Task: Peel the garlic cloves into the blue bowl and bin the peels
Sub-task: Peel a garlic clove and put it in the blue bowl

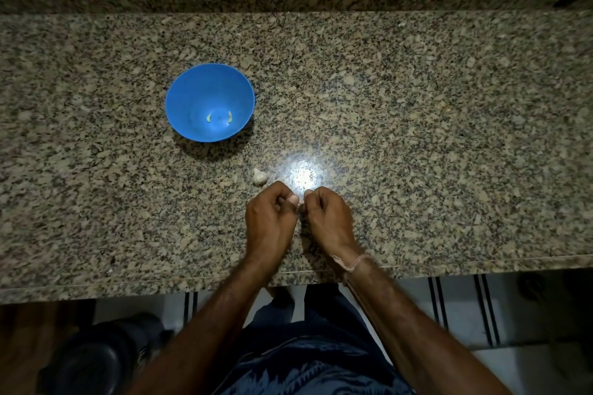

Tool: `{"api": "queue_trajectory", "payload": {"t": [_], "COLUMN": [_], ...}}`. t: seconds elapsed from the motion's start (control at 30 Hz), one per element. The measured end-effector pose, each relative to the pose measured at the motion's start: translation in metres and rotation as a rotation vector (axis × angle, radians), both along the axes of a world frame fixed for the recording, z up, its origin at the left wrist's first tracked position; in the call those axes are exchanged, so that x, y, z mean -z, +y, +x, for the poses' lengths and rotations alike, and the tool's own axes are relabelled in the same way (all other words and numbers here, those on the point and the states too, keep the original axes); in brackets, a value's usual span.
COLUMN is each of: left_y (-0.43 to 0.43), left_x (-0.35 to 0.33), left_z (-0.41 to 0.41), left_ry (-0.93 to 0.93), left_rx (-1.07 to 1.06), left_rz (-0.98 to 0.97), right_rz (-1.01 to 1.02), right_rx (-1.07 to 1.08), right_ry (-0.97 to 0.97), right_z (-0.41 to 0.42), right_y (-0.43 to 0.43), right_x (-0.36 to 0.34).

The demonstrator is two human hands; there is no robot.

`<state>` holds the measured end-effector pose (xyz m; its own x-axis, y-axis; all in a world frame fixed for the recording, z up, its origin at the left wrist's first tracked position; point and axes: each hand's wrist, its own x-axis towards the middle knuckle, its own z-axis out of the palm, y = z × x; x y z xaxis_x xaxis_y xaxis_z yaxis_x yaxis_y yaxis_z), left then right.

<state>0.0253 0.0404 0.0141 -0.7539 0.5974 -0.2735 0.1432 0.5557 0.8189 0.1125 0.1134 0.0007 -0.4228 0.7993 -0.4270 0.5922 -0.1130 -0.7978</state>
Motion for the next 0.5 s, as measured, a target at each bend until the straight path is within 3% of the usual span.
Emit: {"api": "queue_trajectory", "payload": {"t": [0.3,0.5], "left_y": [-0.0019,-0.0013], "left_x": [0.0062,0.0042], "left_z": [-0.0021,-0.004], "left_ry": [-0.227,-0.108], "left_rx": [-0.086,-0.068], "left_rz": [0.055,0.014], "right_rz": [-0.046,-0.121], "right_rx": [0.051,0.026], "right_ry": [-0.015,0.053], "right_z": [0.0001,0.0033], "right_y": [0.0011,0.0021], "right_x": [0.0045,0.0018]}}
